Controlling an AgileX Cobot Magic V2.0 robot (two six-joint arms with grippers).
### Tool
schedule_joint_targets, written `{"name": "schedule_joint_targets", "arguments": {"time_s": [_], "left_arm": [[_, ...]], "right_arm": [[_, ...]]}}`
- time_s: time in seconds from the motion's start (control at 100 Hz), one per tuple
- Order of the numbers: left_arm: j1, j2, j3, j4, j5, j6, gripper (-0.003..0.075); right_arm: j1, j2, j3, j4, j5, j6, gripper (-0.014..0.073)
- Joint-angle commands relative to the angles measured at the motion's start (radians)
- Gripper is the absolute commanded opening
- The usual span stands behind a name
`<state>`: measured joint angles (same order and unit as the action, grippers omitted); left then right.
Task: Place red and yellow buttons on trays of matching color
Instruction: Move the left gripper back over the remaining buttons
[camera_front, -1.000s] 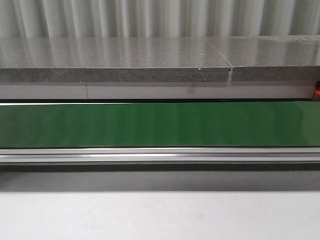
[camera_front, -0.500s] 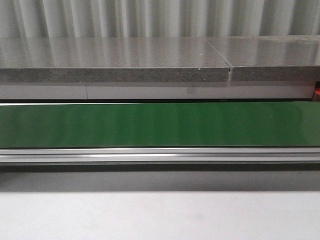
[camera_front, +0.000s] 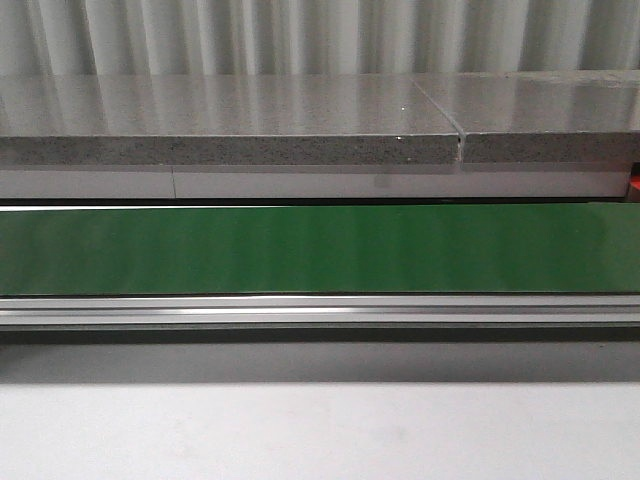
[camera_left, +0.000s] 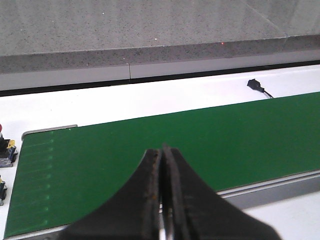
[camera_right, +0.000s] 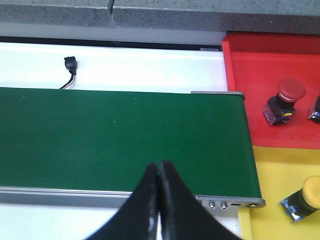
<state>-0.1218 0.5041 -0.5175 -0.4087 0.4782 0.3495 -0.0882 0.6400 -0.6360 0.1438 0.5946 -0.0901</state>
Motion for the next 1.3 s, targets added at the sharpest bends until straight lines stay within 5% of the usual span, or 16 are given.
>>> {"name": "schedule_joint_targets", "arguments": {"time_s": [0.0,0.65,0.76,0.98,1.18,1.29], "left_arm": [[-0.008,0.002,-0.028,-0.025,-0.073,0.001,-0.0020],[-0.008,0.002,-0.028,-0.026,-0.073,0.001,-0.0011],[-0.008,0.002,-0.028,-0.026,-0.067,0.001,0.0117],[-0.008,0.002,-0.028,-0.026,-0.065,0.001,0.0592],[-0.008,0.002,-0.028,-0.026,-0.079,-0.008,0.0628],[0.021,0.025,-0.044,0.018,-0.097,-0.171,0.0628]], "right_arm": [[-0.001,-0.004,-0.025,0.002,-0.065,-0.011,-0.0067],[-0.001,-0.004,-0.025,0.002,-0.065,-0.011,-0.0067],[-0.001,-0.004,-0.025,0.002,-0.065,-0.011,-0.0067],[-0.001,-0.004,-0.025,0.002,-0.065,-0.011,-0.0067],[-0.001,-0.004,-0.025,0.002,-0.065,-0.011,-0.0067],[-0.001,-0.004,-0.025,0.002,-0.065,-0.011,-0.0067]]}}
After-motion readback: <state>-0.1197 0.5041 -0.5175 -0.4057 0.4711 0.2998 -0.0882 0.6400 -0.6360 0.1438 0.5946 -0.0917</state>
